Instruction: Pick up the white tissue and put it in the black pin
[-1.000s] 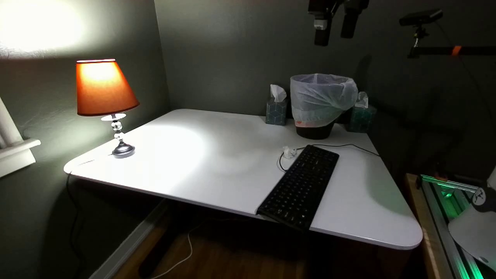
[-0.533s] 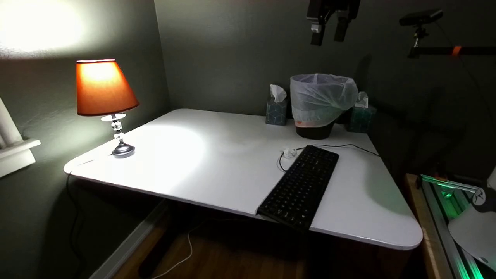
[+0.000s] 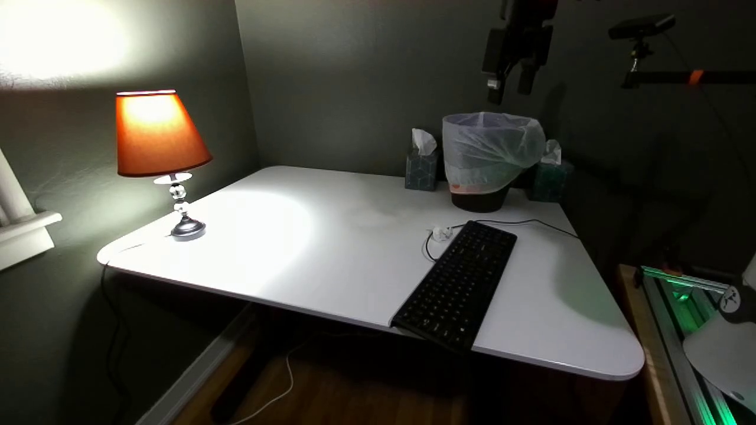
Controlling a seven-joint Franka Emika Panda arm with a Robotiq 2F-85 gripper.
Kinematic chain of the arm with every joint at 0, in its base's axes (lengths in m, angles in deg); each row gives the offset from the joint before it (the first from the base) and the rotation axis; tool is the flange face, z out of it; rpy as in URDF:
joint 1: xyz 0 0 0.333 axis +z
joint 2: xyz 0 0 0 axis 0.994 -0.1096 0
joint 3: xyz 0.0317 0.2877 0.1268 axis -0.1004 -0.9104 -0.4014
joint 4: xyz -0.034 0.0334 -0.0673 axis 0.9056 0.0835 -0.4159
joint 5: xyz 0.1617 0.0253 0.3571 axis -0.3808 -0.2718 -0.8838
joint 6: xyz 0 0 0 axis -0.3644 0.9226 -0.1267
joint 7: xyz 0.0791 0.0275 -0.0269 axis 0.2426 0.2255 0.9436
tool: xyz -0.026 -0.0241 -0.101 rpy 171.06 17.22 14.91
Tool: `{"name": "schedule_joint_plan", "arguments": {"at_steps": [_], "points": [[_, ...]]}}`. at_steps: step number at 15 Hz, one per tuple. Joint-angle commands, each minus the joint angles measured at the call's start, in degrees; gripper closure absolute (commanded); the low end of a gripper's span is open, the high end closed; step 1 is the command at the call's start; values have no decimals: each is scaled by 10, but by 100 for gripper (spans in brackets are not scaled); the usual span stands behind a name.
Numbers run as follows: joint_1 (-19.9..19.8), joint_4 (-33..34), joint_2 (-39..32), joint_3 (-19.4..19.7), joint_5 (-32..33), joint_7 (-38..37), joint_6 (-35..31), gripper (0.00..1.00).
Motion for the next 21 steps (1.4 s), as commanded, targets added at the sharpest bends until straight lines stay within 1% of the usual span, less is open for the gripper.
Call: {"name": "schedule_joint_plan", "arguments": {"at_steps": [1, 3, 7, 8, 11, 14, 16, 21], "points": [[-6, -5, -3, 5, -1, 6, -7, 0], [-12, -11, -6, 11, -1, 11, -15, 0], [-12, -11, -6, 12, -1, 11, -15, 0], [-15, 3, -30, 24, -11, 18, -7, 0], [-28, 17, -76, 45, -14, 23, -10, 0], [-36, 31, -131, 68, -22, 29, -39, 0], [-35, 41, -172, 85, -36, 49, -61, 0], [-34, 58, -267, 105, -73, 79, -102, 0]]}}
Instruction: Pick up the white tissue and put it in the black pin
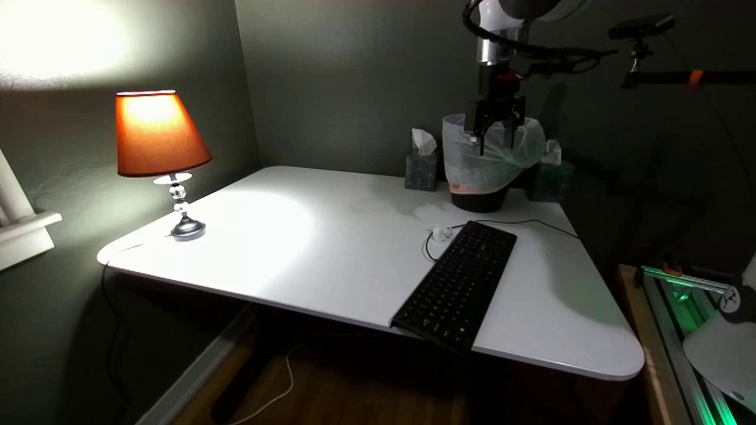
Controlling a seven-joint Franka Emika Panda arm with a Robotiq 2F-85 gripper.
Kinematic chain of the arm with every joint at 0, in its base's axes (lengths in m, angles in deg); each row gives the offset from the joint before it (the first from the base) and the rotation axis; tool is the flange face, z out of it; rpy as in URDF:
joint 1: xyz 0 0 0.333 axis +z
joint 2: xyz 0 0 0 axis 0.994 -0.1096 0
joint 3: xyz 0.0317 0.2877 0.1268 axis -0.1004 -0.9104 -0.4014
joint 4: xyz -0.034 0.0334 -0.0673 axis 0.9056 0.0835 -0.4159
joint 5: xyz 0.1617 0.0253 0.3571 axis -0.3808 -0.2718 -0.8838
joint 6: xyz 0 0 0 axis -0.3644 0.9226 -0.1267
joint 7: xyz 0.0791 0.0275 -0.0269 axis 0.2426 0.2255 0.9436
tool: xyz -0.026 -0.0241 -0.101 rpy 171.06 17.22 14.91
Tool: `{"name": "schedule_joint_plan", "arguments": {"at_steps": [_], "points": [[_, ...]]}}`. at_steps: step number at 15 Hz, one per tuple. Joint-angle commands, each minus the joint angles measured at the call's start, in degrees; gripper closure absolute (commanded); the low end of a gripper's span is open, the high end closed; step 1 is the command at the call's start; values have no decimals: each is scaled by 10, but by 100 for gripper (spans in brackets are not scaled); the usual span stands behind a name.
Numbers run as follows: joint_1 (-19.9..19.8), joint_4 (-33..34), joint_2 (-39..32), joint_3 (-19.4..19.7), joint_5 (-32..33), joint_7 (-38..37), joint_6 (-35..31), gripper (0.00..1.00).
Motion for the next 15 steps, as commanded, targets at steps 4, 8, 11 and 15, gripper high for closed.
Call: {"name": "schedule_joint_plan", "arguments": {"at_steps": [4, 8, 11, 15], "points": [[-2, 26, -120, 11, -34, 25, -75, 0], [-1, 29, -161, 10, -44, 39, -111, 0], [1, 21, -152, 10, -27, 21, -105, 0], [1, 26, -156, 10, -27, 21, -105, 0]]}}
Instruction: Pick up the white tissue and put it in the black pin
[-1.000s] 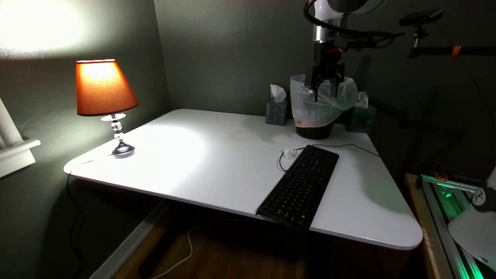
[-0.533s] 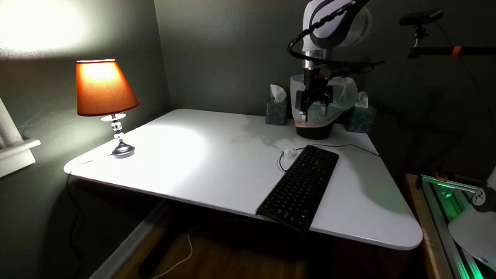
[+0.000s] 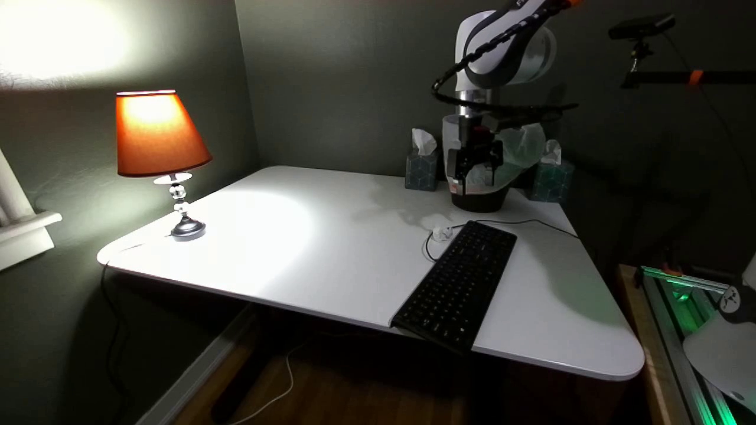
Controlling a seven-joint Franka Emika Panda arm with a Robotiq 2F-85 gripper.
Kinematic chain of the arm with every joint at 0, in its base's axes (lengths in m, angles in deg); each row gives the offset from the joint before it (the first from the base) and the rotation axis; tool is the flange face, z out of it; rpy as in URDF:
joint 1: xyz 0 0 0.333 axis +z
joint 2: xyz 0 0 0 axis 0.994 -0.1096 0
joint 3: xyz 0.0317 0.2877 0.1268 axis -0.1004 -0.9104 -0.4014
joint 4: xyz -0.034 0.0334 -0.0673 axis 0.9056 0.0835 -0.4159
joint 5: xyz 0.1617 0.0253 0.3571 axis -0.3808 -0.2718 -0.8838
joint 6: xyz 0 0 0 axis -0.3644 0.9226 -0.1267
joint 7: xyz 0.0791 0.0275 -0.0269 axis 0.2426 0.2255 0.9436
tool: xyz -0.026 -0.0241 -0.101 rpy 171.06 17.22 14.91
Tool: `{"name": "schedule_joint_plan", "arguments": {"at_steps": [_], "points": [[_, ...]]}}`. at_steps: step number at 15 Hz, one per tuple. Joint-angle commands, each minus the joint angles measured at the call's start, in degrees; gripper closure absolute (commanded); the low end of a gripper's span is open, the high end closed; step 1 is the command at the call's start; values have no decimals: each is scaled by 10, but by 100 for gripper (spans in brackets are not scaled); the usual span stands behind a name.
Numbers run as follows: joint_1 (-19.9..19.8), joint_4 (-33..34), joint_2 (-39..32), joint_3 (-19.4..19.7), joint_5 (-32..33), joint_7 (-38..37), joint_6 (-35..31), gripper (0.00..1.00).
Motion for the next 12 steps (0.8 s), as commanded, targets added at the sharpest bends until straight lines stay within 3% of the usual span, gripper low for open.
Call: {"name": "schedule_joint_plan", "arguments": {"at_steps": [1, 4, 12], "points": [[2, 1, -6, 3, 1, 15, -16, 0], [0, 17, -49, 4, 15, 40, -34, 0], [-12, 26, -127, 3, 15, 126, -168, 0]]}}
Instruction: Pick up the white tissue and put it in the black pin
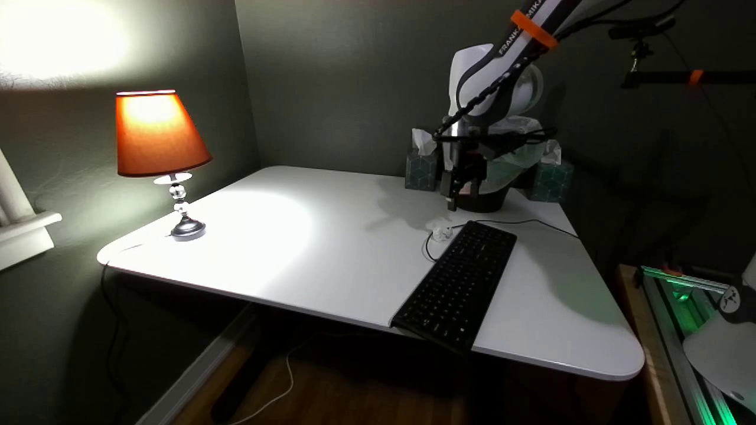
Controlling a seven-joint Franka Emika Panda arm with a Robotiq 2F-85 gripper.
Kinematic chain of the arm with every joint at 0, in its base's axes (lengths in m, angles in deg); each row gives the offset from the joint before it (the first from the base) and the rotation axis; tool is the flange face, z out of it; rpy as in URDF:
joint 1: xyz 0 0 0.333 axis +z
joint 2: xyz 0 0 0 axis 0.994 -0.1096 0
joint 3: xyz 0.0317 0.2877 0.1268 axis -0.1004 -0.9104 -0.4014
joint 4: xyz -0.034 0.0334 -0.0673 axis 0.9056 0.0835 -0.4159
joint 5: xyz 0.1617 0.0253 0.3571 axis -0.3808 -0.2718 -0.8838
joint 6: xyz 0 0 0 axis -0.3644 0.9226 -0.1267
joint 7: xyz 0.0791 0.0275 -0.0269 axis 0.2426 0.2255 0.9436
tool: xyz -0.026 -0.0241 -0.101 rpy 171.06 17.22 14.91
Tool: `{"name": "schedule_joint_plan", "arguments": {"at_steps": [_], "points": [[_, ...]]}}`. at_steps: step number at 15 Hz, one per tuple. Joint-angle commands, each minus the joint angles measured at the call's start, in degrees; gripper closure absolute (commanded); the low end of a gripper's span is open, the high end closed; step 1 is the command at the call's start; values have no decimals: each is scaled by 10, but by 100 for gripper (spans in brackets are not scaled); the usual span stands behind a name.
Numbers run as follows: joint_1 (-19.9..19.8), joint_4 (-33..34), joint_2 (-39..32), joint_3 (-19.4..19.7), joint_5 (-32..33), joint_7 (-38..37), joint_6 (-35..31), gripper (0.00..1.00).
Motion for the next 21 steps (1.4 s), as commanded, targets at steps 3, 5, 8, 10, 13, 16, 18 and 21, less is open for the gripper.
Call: {"name": "schedule_joint_plan", "arguments": {"at_steps": [3, 5, 8, 10, 13, 16, 18, 21], "points": [[-11, 34, -72, 0, -4, 52, -60, 0], [-20, 47, -92, -7, -22, 63, -71, 0], [-27, 69, -122, -12, -30, 68, -76, 0], [-31, 83, -137, -16, -35, 70, -73, 0], [-46, 98, -152, -35, -59, 88, -71, 0], [-55, 115, -169, -50, -77, 104, -64, 0], [-56, 124, -179, -54, -79, 105, -59, 0], [-58, 135, -190, -58, -82, 104, -56, 28]]}}
